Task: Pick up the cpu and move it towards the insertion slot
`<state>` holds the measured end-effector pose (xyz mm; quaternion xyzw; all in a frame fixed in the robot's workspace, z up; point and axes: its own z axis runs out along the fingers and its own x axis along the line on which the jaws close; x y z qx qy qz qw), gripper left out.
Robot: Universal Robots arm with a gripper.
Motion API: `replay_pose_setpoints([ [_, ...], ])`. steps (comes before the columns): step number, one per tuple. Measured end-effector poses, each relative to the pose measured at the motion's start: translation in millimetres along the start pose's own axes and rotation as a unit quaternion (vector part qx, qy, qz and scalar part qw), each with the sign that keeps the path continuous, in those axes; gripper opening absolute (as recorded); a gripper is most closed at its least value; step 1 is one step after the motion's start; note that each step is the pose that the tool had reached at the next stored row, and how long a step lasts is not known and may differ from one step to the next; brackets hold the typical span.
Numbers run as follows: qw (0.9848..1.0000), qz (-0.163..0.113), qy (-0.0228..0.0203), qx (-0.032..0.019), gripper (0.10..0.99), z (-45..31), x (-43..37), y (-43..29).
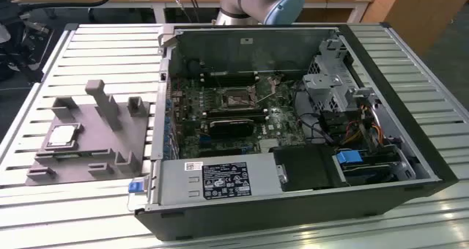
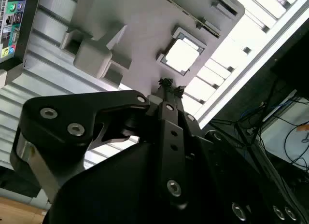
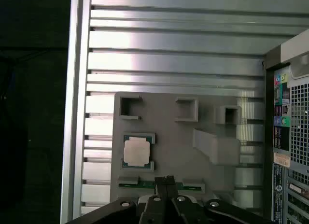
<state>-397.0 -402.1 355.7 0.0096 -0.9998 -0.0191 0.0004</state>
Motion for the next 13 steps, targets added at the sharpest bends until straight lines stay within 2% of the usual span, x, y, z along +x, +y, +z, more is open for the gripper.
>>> replay_pose_setpoints([
  [13, 1.0, 0.0, 0.0001, 0.0001, 0.102, 0.0, 0.0, 0.0],
])
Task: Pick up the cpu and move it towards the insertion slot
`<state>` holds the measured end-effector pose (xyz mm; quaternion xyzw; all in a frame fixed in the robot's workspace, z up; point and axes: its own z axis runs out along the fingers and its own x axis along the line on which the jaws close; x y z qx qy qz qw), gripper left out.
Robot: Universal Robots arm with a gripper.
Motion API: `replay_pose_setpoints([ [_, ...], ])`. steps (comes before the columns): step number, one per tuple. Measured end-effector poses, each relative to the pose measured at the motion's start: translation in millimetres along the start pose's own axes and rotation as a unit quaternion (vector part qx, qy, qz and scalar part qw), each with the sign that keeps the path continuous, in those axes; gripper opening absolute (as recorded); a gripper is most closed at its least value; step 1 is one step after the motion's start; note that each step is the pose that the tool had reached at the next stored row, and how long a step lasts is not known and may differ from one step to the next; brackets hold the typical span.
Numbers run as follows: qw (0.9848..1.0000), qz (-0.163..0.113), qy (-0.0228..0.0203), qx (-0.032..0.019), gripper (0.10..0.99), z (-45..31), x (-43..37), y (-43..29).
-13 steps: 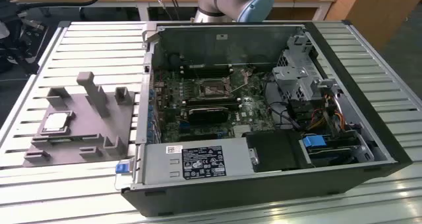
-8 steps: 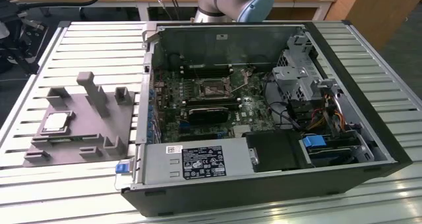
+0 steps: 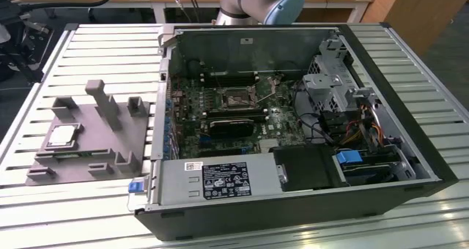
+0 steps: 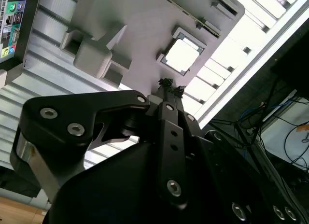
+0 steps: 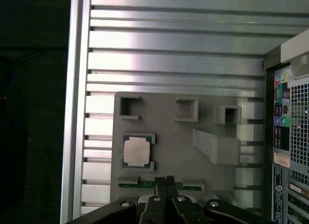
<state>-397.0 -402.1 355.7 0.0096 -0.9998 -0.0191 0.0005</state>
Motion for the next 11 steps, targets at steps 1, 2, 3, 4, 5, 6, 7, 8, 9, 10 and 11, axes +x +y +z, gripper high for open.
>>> replay_pose_setpoints([
  [1, 1.0, 0.0, 0.0, 0.0, 0.102, 0.3, 0.0, 0.0],
  [2, 1.0, 0.0, -0.0001, -0.0001, 0.102, 1.6, 0.0, -0.1],
  [3, 1.0, 0.0, -0.0001, -0.0001, 0.102, 2.4, 0.0, -0.1],
  [4, 1.0, 0.0, 0.0, 0.0, 0.102, 4.2, 0.0, -0.2],
  [5, 1.0, 0.0, -0.0001, -0.0001, 0.102, 6.9, 0.1, -0.3],
  [6, 1.0, 0.0, -0.0001, -0.0001, 0.102, 8.6, 0.2, -0.3],
  [7, 1.0, 0.0, -0.0001, -0.0001, 0.102, 10.4, 0.4, -0.4],
  [8, 1.0, 0.0, -0.0001, 0.0, 0.102, 12.1, 0.5, -0.5],
  [9, 1.0, 0.0, -0.0003, 0.0, 0.102, 14.0, 0.6, -0.5],
  [10, 1.0, 0.0, -0.0006, 0.0, 0.102, 15.7, 0.7, -0.6],
  [11, 1.0, 0.0, -0.0007, 0.0, 0.102, 17.5, 0.7, -0.7],
])
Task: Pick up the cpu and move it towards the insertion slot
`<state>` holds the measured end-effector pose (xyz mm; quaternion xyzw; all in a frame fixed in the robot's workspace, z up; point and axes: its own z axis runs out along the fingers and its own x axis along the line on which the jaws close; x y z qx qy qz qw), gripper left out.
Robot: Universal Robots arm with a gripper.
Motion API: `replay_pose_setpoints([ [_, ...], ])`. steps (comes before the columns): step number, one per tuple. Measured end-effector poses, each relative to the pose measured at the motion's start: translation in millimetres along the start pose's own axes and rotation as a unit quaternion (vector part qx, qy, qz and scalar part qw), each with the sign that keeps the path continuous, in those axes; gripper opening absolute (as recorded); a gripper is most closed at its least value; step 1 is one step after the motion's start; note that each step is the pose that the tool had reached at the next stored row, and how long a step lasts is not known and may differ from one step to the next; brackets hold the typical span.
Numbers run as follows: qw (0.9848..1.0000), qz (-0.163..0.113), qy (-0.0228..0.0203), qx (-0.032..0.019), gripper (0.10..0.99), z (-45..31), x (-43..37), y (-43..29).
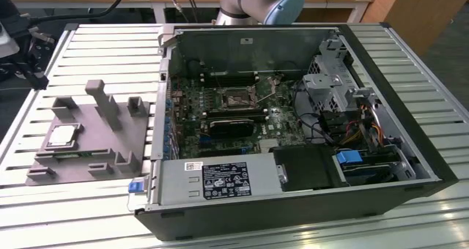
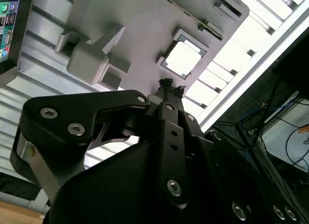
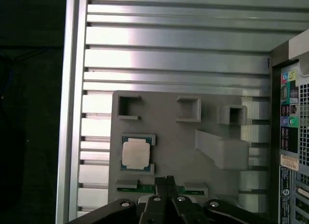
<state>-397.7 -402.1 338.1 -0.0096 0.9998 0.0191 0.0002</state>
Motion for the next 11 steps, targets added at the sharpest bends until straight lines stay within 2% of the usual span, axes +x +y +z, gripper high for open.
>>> replay_pose_setpoints([
  [11, 1.0, 0.0, -0.0046, 0.0001, 0.102, 19.8, 2.6, -0.7],
])
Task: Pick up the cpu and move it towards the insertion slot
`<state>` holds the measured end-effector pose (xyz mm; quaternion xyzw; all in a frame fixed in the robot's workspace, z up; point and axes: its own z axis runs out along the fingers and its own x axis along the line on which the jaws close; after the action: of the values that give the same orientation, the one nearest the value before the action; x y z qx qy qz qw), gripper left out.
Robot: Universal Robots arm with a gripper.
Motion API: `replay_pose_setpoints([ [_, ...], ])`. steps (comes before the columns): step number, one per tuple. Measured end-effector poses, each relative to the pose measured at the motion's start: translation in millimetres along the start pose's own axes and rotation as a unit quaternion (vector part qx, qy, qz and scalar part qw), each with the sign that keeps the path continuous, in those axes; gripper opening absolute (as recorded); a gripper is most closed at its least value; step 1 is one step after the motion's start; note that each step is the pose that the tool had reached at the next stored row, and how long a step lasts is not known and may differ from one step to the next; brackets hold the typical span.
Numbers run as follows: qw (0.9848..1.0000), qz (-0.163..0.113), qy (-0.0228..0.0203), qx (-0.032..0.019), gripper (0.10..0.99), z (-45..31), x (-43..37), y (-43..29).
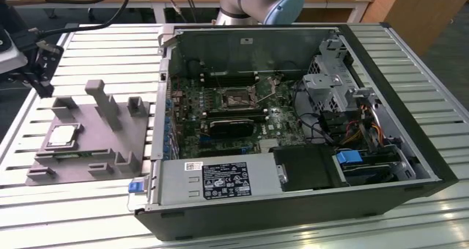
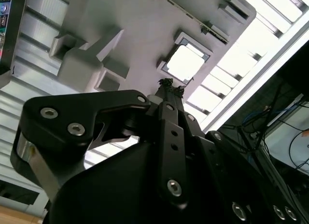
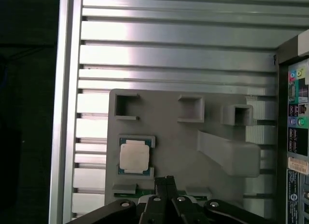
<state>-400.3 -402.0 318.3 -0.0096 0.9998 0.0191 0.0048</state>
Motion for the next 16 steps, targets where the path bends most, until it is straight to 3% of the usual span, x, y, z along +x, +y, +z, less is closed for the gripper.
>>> replay_pose_setpoints([
  [16, 1.0, 0.0, -0.0006, 0.0, 0.102, 28.9, 10.7, -0.9],
])
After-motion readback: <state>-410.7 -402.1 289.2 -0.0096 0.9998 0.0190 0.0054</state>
